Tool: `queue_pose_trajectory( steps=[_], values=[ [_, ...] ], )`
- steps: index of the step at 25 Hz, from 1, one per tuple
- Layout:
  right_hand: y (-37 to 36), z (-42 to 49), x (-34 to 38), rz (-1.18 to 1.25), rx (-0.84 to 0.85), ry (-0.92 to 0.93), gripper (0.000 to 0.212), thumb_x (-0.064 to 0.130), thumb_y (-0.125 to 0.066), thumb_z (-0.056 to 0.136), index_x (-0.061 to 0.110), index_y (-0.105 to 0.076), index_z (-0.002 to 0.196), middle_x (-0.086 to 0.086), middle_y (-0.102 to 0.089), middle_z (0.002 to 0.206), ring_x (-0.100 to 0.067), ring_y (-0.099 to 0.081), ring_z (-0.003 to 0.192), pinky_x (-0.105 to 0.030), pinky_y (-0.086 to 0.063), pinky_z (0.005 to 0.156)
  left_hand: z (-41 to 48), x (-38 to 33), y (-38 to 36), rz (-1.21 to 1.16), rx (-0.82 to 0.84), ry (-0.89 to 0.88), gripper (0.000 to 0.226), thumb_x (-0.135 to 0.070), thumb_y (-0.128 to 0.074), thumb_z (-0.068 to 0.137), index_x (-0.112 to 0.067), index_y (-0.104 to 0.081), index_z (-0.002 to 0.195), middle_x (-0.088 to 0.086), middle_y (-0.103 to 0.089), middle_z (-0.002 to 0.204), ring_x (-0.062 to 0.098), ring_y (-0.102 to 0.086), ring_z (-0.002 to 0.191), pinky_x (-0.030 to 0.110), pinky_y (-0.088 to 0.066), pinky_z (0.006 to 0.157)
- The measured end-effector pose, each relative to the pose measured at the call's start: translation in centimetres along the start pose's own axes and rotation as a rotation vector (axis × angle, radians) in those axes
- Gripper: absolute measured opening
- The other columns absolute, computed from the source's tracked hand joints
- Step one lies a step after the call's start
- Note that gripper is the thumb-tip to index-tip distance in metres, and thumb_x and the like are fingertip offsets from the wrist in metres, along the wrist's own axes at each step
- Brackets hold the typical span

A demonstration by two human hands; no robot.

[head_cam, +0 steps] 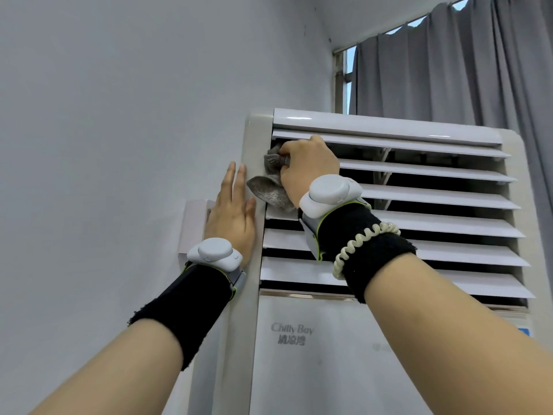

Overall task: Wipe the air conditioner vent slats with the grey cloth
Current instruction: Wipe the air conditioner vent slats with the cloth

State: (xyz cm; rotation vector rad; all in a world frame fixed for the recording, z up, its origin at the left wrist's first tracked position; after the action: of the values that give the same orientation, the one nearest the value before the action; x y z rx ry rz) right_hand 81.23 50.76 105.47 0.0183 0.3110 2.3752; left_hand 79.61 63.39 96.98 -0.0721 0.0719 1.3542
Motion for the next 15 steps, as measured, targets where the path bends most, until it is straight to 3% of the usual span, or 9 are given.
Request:
queue_pose_trajectory(
  steps=[8,15],
  values=[
    [0.7,-1.5,-2.2,-0.062,-0.190,-0.025,0.027,0.009,-0.054,0.080,0.019,-0.068,0.102,-0.007,-0.070,0.092,-0.027,-0.049,0.106,-0.036,-0.035,0.091,0.0,-0.1,0.4,0.072,0.014,-0.010,0.052,-0.014,-0.037,0.097,-0.018,-0.020,0.146,0.005,-0.018,0.157,0.026,-0.037,0.134,0.044,-0.047,0.094],
    [-0.5,-0.2,-0.2,-0.201,-0.012,0.081,0.027,0.010,-0.052,0.083,0.016,-0.063,0.107,-0.007,-0.068,0.108,-0.028,-0.050,0.113,-0.035,-0.035,0.099,0.0,-0.4,-0.1,0.055,0.001,-0.015,0.050,-0.011,-0.037,0.097,-0.016,-0.022,0.145,0.007,-0.021,0.156,0.028,-0.039,0.133,0.045,-0.049,0.090]
  ],
)
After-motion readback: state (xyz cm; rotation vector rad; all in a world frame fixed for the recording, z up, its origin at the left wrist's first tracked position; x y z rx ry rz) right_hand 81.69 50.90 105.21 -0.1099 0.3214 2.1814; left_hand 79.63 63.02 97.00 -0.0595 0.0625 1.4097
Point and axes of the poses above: each hand's wrist, its own z-axis towards the middle knuckle, its own y-axis out of the back of the hand, x = y × z, the point moved 3 cm from there along z, towards the middle knuckle
